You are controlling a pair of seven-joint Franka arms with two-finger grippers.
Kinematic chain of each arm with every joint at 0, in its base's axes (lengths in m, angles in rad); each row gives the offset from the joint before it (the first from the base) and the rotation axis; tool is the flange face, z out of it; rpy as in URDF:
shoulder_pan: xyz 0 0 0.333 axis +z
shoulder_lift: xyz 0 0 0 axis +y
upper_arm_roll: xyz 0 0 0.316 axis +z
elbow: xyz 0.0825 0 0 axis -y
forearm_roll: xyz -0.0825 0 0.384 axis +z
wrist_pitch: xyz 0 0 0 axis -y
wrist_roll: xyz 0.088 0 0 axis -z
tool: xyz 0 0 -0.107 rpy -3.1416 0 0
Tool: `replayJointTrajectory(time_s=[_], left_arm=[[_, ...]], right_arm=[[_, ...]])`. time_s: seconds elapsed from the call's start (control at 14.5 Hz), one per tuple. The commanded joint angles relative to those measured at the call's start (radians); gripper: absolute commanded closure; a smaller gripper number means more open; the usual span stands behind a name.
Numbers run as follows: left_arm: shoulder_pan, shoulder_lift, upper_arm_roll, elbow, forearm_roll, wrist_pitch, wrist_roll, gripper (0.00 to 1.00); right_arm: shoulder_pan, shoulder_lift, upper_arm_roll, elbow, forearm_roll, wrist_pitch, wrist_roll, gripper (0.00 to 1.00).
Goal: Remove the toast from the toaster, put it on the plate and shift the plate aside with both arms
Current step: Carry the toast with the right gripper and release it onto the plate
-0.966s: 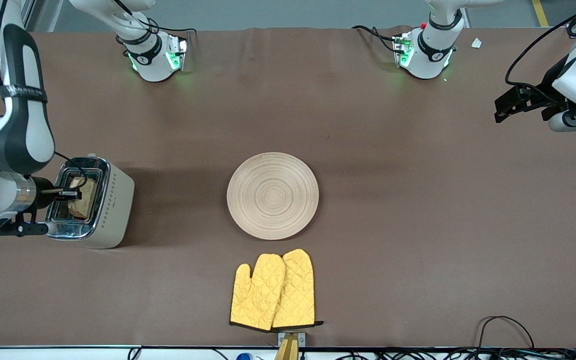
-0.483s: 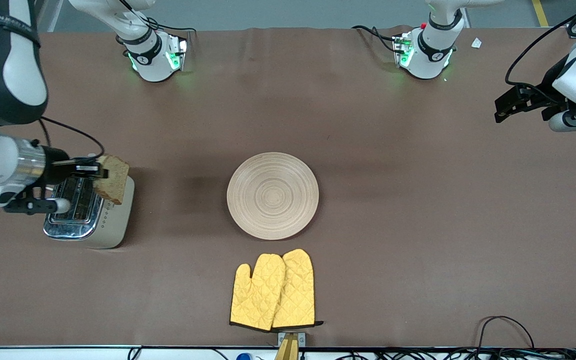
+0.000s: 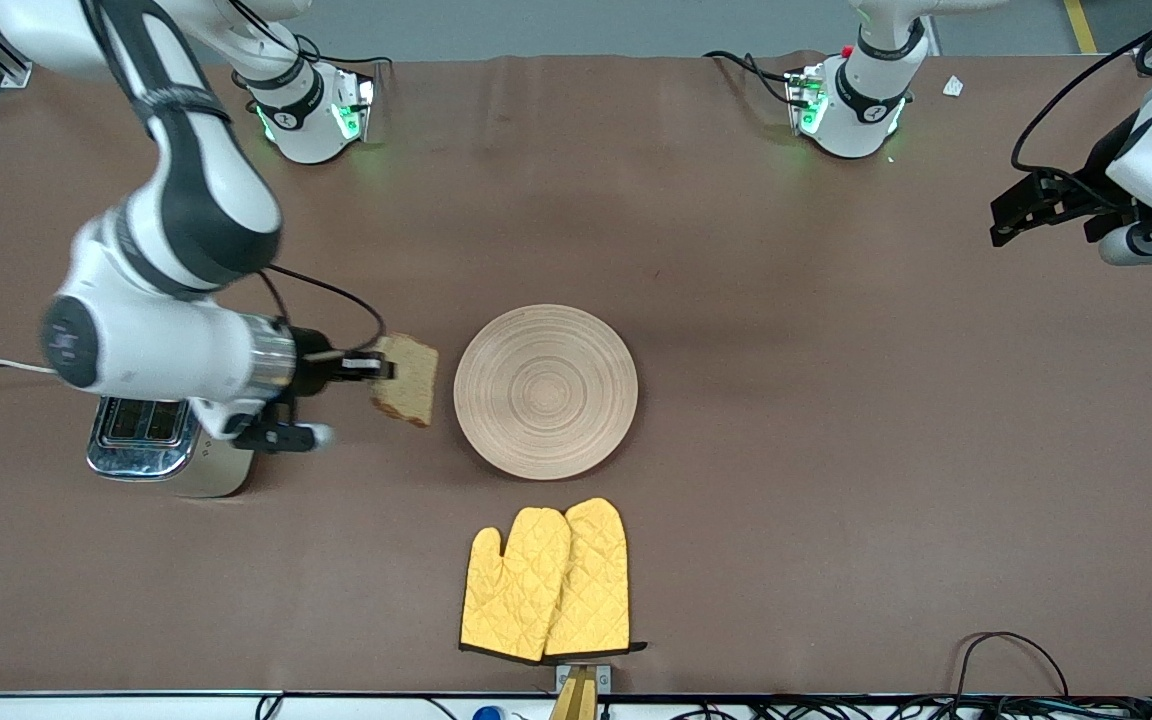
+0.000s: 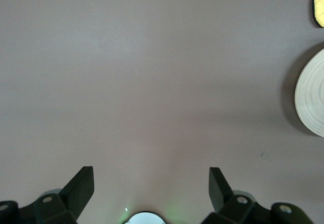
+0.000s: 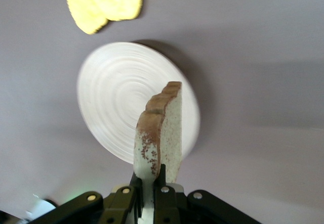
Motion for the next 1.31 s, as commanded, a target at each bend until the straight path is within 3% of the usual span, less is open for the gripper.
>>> replayJointTrajectory(time_s=[0.0,0.21,0.34,0.48,0.55,0.69,0.76,0.83,0.97,1.24], left_arm=[[0.003,0.015,0.000,0.016,0.015,-0.003,0.011,0.00],[0.003,0.017,0.000,0.013,0.017,-0.002,0.011,0.00],[0.007,0.026,0.000,0.013,0.017,-0.002,0.009,0.00],[0.007,0.028,0.000,0.013,0.017,-0.002,0.007,0.00],[0.007,0.028,0.000,0.013,0.017,-0.002,0.007,0.00],[0.007,0.028,0.000,0.013,0.017,-0.002,0.007,0.00],[0.007,0.029,0.000,0.013,0.017,-0.002,0.007,0.00],[0.007,0.028,0.000,0.013,0.017,-0.002,0.006,0.00],[0.006,0.028,0.000,0.013,0.015,-0.002,0.000,0.00],[0.006,0.029,0.000,0.014,0.012,-0.002,-0.003,0.00]], right_arm=[[-0.011,0.074,0.086,-0.015,0.103,0.108,0.069,0.89],[-0.009,0.139,0.154,-0.108,0.222,0.303,0.069,0.89],[-0.011,0.180,0.203,-0.148,0.248,0.447,0.068,0.89],[0.011,0.191,0.209,-0.193,0.243,0.547,0.051,0.86],[0.012,0.191,0.209,-0.197,0.236,0.546,0.049,0.73],[0.012,0.182,0.194,-0.219,0.169,0.544,0.045,0.19],[0.012,0.179,0.185,-0.219,0.095,0.543,0.046,0.00],[0.003,0.174,0.185,-0.217,0.022,0.540,0.052,0.00],[-0.021,0.127,0.164,-0.187,-0.034,0.433,0.052,0.00],[-0.020,0.053,-0.014,0.006,-0.090,0.008,0.046,0.00]])
